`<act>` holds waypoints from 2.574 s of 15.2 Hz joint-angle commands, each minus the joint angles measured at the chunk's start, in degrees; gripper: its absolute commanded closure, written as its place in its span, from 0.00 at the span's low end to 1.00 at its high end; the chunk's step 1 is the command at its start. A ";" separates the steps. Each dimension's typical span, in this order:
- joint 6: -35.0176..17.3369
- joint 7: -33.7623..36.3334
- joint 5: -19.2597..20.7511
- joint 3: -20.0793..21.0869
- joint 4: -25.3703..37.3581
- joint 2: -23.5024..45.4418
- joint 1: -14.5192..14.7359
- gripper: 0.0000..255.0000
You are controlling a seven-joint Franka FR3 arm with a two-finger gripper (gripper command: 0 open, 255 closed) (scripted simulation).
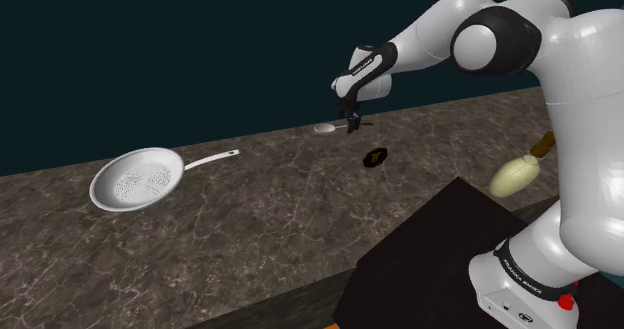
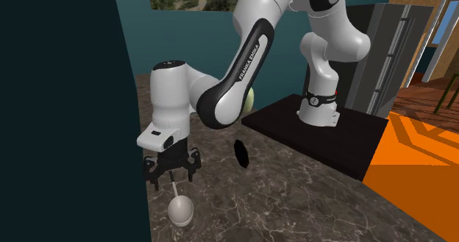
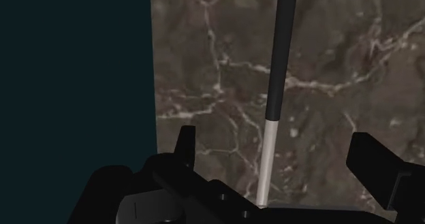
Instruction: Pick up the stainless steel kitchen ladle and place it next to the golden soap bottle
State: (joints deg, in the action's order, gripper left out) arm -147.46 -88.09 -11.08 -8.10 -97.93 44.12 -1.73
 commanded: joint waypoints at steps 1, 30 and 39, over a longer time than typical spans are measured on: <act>-0.52 -0.17 -0.14 0.17 0.58 1.09 -0.22 0.00; 4.89 0.68 1.07 -1.13 -1.11 -5.99 0.72 1.00; 9.50 1.39 2.11 -2.00 -1.15 -10.67 1.33 1.00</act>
State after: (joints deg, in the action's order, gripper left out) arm -138.55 -86.81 -9.08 -10.02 -99.25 33.85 -0.47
